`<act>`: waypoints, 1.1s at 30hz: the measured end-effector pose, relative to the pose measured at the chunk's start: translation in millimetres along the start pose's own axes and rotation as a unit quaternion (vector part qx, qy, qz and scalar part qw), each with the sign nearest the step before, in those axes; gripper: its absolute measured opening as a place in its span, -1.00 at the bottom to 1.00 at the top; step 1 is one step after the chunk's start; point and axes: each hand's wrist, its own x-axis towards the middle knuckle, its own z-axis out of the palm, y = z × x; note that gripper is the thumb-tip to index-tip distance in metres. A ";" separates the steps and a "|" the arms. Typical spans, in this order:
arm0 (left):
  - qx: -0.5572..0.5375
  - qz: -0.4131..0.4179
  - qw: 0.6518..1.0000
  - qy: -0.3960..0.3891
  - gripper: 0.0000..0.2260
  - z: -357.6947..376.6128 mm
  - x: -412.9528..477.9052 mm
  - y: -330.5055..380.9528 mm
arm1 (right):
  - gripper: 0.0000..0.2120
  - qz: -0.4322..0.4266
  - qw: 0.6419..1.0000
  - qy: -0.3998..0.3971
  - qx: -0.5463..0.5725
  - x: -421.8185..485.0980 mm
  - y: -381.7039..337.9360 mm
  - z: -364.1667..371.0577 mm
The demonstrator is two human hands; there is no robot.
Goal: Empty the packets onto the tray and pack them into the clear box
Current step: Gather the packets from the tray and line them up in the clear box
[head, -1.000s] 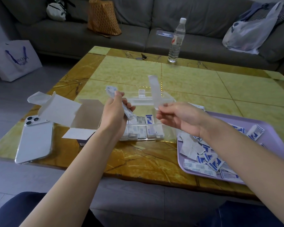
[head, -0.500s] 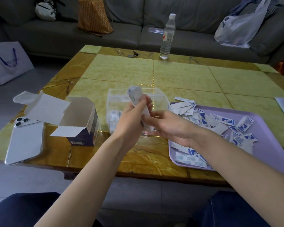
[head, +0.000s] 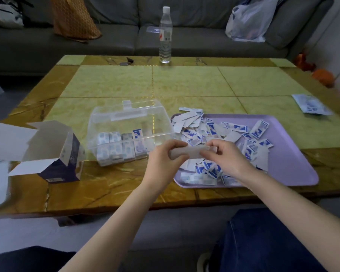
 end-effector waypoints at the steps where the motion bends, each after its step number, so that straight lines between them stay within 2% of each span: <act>1: 0.031 0.002 0.999 -0.013 -0.79 6.3 -0.5 -4.4 | -0.95 0.000 1.000 0.013 -0.017 -1.2 7.5 0.7; 4: 0.121 0.025 0.989 -0.083 -0.68 25.3 -0.7 -17.5 | -0.73 -0.002 0.999 0.032 -0.025 -8.5 23.3 13.5; 8: 0.219 0.080 0.955 -0.184 -0.52 43.2 -2.3 -27.1 | -0.43 -0.025 0.999 0.004 -0.039 -18.0 27.9 38.0; 10: 0.269 0.096 0.938 -0.197 -0.50 42.7 -3.0 -26.9 | -0.36 -0.051 0.997 0.000 -0.062 -15.8 27.4 39.4; 13: 0.360 0.151 0.907 -0.157 -0.57 44.1 -2.3 -31.3 | -0.30 -0.072 0.993 -0.034 -0.089 -13.3 28.1 37.5; 16: 0.403 0.148 0.887 -0.168 -0.60 46.7 -2.5 -31.7 | -0.32 -0.092 0.989 -0.051 -0.105 -11.1 28.5 38.4; 19: 0.415 0.097 0.887 -0.177 -0.61 44.0 -0.8 -28.3 | -0.51 -0.128 0.978 0.005 -0.167 -5.7 30.2 31.6; 23: 0.345 0.070 0.924 -0.148 -0.73 34.9 -0.3 -16.9 | -0.78 -0.171 0.957 0.040 -0.231 -1.2 26.9 19.7; 27: 0.336 0.063 0.934 -0.103 -0.78 20.3 2.9 0.0 | -0.84 -0.202 0.951 0.059 -0.225 -2.5 8.7 10.7; 30: 0.323 0.083 0.937 -0.100 -0.75 4.7 7.1 13.0 | -0.79 -0.279 0.897 0.069 -0.335 0.5 -6.5 12.7; 33: 0.319 0.101 0.937 -0.098 -0.74 -15.2 10.5 19.7 | -0.68 -0.321 0.840 0.074 -0.431 4.3 -25.2 19.8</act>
